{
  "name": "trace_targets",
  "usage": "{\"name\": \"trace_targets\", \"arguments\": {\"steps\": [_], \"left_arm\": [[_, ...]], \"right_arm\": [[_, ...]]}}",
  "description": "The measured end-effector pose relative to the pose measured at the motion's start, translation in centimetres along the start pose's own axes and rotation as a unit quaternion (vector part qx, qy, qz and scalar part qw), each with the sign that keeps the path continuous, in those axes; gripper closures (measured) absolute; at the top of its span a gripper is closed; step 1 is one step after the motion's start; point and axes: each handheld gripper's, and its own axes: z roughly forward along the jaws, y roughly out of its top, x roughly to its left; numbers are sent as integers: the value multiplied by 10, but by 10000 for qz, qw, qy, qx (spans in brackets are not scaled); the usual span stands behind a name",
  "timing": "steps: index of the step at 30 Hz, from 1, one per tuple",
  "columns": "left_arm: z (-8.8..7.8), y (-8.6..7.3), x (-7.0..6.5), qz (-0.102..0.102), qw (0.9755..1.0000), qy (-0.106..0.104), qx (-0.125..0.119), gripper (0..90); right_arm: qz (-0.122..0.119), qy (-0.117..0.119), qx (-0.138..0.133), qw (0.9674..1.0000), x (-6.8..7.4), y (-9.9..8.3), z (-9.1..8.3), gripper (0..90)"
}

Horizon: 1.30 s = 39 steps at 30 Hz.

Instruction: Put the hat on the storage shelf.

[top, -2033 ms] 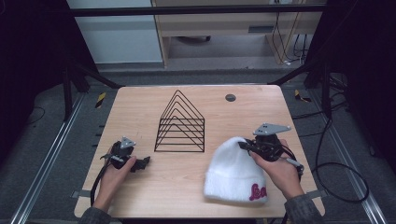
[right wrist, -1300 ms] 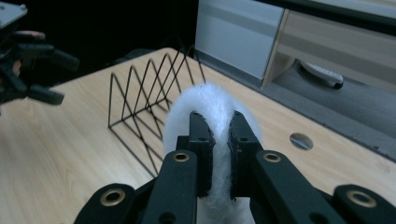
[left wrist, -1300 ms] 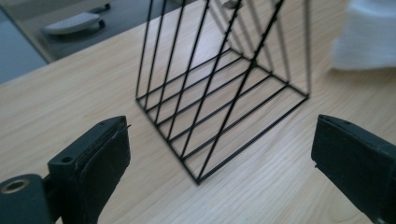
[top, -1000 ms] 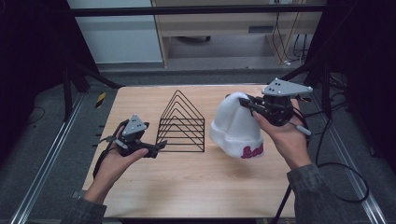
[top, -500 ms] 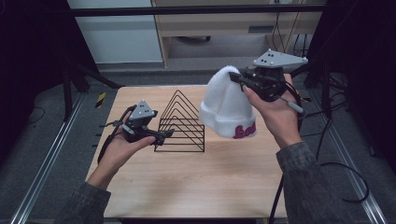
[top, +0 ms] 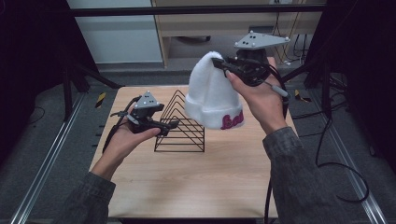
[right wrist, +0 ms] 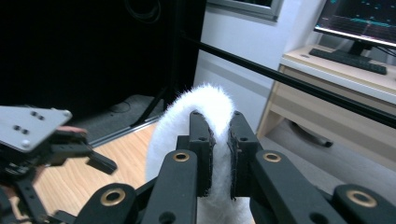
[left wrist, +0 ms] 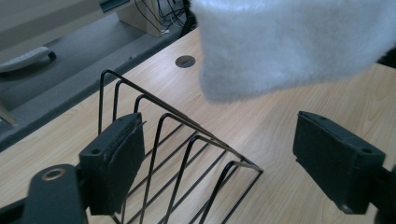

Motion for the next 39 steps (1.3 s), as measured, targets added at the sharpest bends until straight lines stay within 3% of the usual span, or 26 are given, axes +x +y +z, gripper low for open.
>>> {"name": "trace_targets", "arguments": {"steps": [6,12,15,16,18,20,29,39], "left_arm": [[0,12,0,29,10000,-42,-85,199],[6,22,3,11,10000,-25,19,223],[7,22,8,-75,9999,-51,91,402],[6,21,9,-75,9999,-40,121,402],[5,20,10,-12,9999,-29,138,601],[2,20,8,98,9997,78,186,695],[-20,22,5,188,9985,510,26,726],[-32,20,14,68,9974,721,-50,737]], "right_arm": [[-29,212,-69,9997,11,10,12,832],[-84,369,-110,9992,23,17,22,832],[-102,422,-162,9989,26,21,24,832],[-102,422,-162,9989,26,21,24,832],[-99,430,-158,9989,26,21,25,832],[-122,374,-120,9992,25,19,26,832],[49,45,-67,10000,9,12,27,831],[187,-175,133,9996,-4,0,42,830]]}}
